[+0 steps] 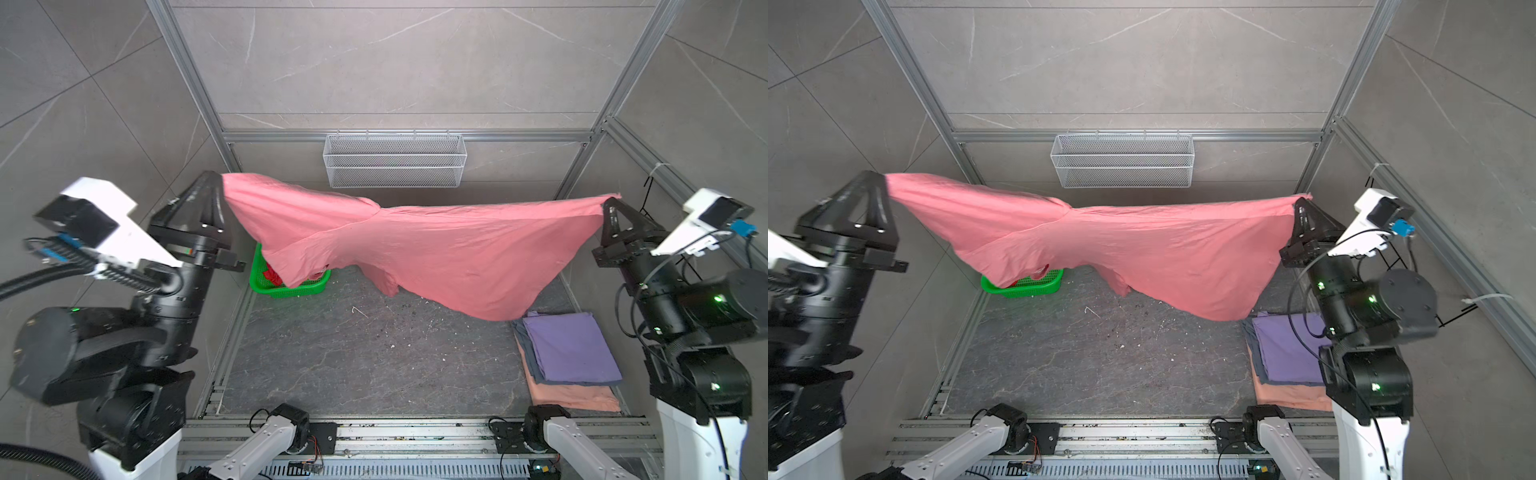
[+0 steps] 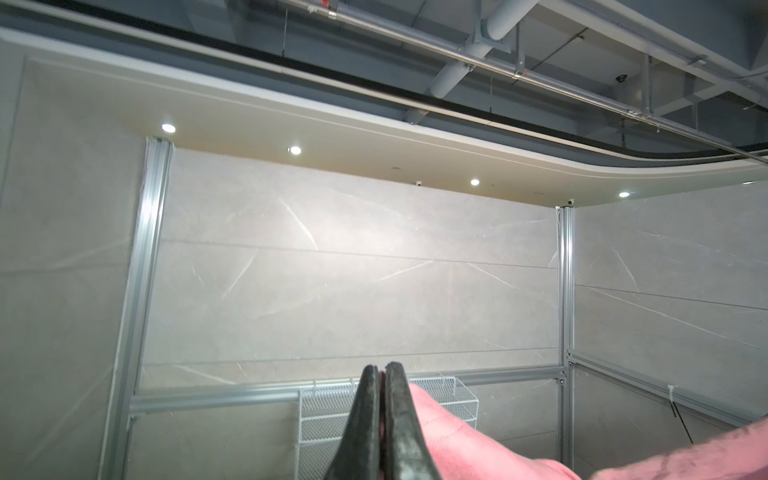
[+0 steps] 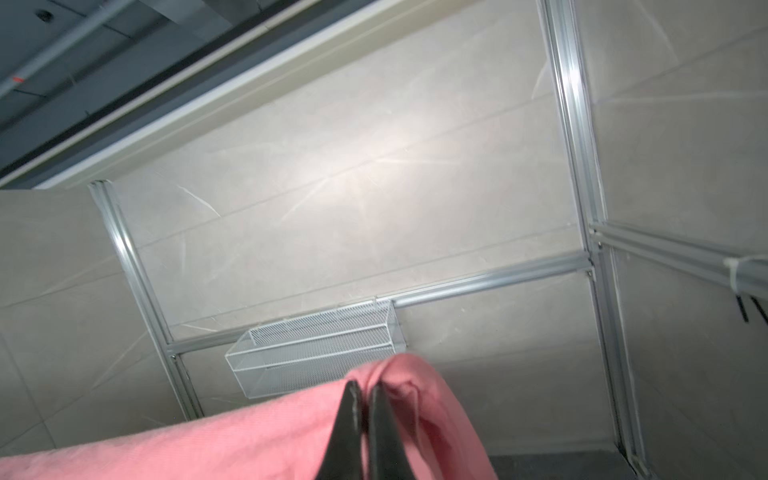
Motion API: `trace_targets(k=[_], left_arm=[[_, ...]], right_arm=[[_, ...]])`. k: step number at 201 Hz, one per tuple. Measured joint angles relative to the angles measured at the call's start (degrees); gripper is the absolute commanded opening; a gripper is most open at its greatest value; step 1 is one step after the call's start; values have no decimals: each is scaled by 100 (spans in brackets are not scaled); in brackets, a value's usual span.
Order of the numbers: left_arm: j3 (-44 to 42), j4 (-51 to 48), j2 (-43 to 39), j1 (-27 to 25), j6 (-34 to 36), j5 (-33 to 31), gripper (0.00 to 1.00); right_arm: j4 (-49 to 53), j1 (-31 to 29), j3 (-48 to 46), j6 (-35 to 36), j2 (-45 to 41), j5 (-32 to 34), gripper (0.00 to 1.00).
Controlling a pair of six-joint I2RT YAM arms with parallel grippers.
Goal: Fold and stack the t-shirts
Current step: 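Lift the pink t-shirt high between both grippers and shake it out, then lower the pink t-shirt flat onto the table and open both grippers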
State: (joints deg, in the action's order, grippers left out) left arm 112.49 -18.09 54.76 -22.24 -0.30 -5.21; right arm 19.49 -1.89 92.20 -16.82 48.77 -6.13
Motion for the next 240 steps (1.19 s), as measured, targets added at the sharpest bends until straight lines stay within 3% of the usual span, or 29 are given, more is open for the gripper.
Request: trace_targets(k=[27,50,96,133,162,174,178,189,205,208,240], left_arm=[[1222,17,704,0,435,48,0],[1744,39,1392,0,702,26,0],[1696,313,3152,85,1152,-535,0],[1504,186,4972,372,1010,-535,0],[1416,-76,5956,492,763,-518,0],[1416,-142,6216,518,660,-520,0],[1416,-160,6299,525,632,-525,0],[1416,-225,6428,540,570,-544,15],[1370,-319,6470,542,505,-638,61],[1333,-289,6459,542,496,-667,68],[485,-177,5928,540,269,-942,81]], right_arm=[[-42,0,326,195,-94,11,0],[-111,0,326,280,83,122,0],[-413,0,-404,227,1316,479,0],[-487,4,-1309,35,2330,654,0],[-695,4,-1703,-116,3018,730,0],[-796,4,-1700,-166,3403,769,13],[-822,4,-1698,-203,3534,789,23],[-835,4,-1694,-260,3821,815,44],[-817,7,-1687,-323,4122,833,56],[-807,9,-1687,-337,4166,833,67],[-798,11,-1687,-466,4124,754,69]])
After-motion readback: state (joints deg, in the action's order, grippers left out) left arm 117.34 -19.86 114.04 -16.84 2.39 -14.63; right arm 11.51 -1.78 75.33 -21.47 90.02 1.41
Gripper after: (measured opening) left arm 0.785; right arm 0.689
